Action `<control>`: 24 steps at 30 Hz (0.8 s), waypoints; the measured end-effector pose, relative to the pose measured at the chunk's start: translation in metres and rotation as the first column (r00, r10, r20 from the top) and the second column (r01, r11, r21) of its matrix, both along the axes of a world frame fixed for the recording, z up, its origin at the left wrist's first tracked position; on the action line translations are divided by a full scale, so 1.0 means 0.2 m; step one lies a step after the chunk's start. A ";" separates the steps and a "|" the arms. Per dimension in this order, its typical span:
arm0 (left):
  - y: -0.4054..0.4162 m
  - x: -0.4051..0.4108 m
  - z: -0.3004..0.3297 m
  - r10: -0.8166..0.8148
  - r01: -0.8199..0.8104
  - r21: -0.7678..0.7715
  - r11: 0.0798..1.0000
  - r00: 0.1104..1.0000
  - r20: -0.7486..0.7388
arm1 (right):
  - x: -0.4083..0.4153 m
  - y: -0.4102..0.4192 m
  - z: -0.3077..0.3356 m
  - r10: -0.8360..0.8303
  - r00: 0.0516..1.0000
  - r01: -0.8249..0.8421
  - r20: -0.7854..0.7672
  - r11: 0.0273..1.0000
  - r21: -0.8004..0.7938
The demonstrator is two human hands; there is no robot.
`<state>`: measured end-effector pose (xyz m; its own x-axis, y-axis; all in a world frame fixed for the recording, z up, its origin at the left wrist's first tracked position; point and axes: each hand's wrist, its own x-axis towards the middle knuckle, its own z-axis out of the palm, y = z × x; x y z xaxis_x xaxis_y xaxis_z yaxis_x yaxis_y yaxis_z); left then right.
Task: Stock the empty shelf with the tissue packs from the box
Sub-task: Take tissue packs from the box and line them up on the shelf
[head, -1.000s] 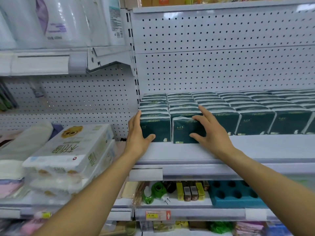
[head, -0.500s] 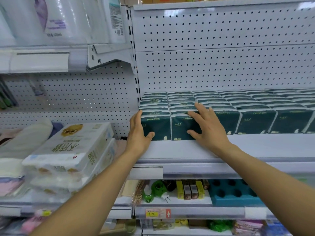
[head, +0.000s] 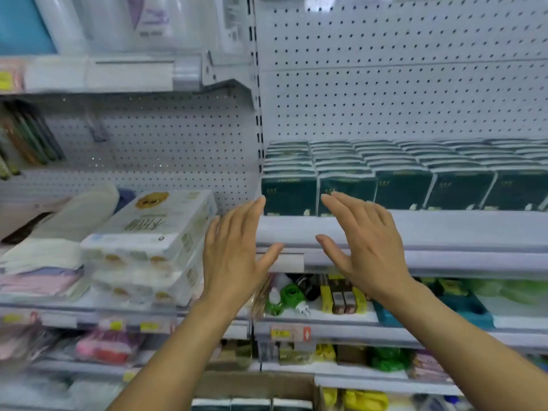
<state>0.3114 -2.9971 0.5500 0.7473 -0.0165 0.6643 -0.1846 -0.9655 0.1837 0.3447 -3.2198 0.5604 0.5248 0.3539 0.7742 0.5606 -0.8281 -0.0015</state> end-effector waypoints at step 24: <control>0.40 -0.71 -1.42 0.027 -0.117 -0.080 0.990 0.708 -0.705 | -0.50 0.37 -1.48 -0.126 0.523 -0.240 -0.843 0.928 -0.287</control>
<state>0.1694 -2.9174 0.2657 0.9937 0.0965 -0.0577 0.1104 -0.9350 0.3371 0.2442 -3.1458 0.2636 0.8230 0.5348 -0.1915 0.4904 -0.8390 -0.2357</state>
